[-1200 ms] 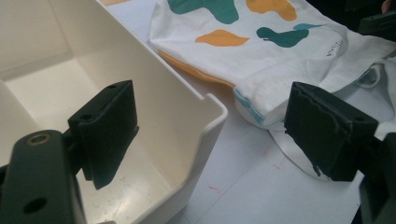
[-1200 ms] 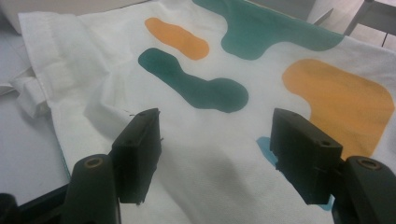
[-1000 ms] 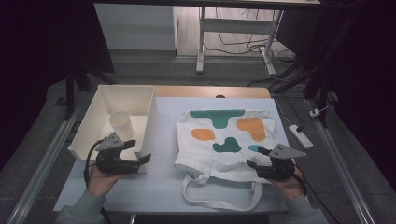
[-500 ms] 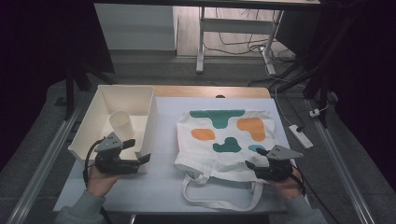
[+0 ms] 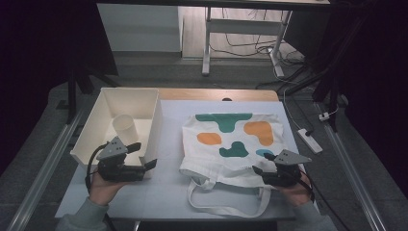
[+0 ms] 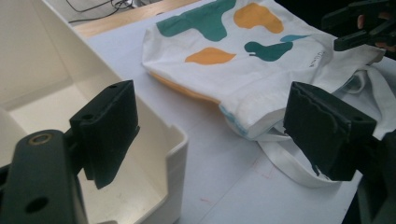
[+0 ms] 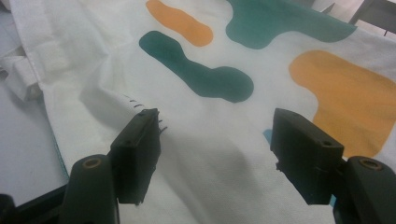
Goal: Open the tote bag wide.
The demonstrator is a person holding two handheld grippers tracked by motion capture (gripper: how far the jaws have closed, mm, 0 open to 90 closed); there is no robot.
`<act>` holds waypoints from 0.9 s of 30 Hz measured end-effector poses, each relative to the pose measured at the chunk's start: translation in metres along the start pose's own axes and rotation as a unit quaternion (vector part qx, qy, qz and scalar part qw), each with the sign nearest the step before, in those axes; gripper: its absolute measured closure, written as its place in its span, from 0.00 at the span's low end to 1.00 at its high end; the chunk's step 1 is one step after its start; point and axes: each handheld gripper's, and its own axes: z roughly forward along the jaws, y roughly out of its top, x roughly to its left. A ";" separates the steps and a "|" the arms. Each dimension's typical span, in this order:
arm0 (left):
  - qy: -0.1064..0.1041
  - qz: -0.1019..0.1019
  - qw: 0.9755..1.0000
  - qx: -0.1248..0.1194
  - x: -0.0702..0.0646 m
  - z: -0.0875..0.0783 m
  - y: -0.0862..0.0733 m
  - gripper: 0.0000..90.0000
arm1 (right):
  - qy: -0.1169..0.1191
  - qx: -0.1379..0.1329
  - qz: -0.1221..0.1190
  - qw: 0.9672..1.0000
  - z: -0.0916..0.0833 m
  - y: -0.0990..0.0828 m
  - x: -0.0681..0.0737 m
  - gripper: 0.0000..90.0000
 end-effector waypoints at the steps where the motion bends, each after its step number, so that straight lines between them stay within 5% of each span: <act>1: -0.001 0.002 1.000 -0.001 -0.002 0.000 0.001 0.20 | 0.000 0.000 -0.001 1.000 0.000 0.000 0.000 0.37; 14: -0.032 0.031 0.999 0.022 -0.027 0.022 0.008 0.21 | 0.005 0.004 -0.002 1.000 0.004 -0.001 0.003 0.37; 27: -0.067 0.062 0.994 0.062 -0.053 0.059 0.012 0.21 | 0.014 0.008 -0.009 1.000 0.009 0.000 0.009 0.37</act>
